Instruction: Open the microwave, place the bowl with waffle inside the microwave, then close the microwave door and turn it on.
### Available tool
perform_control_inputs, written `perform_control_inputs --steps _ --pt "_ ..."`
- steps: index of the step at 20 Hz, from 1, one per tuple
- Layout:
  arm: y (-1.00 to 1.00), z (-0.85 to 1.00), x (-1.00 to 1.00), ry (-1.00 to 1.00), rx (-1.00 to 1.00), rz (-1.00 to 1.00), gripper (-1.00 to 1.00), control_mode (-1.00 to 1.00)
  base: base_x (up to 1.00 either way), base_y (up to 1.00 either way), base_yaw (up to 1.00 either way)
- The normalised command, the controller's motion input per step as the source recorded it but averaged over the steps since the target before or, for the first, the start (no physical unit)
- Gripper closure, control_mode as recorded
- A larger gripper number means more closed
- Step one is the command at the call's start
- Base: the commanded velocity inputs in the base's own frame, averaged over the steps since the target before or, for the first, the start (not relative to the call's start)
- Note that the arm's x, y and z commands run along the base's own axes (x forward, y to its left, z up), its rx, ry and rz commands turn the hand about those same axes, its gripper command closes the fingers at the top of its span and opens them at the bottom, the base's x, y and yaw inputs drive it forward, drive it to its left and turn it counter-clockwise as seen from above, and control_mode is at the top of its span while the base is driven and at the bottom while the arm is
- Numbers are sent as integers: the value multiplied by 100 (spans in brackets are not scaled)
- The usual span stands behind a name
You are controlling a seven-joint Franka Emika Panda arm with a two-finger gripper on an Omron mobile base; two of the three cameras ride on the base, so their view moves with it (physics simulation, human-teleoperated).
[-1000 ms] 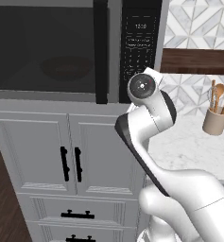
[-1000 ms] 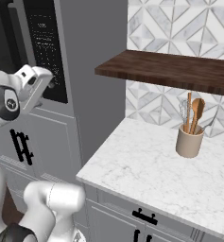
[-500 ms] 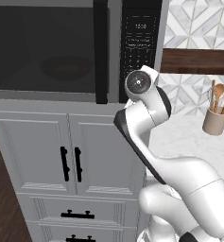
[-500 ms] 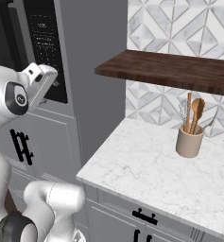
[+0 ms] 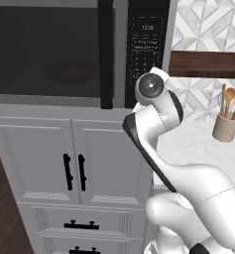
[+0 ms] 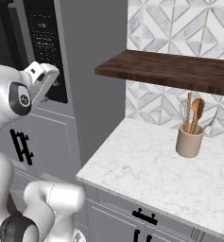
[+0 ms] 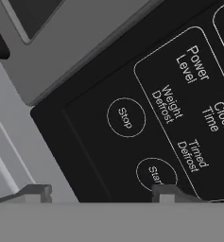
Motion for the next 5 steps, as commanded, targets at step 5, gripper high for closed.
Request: perform_control_inputs --steps 5 --pt "4 -34 36 0 0 6 -100 -100 0 0 0"
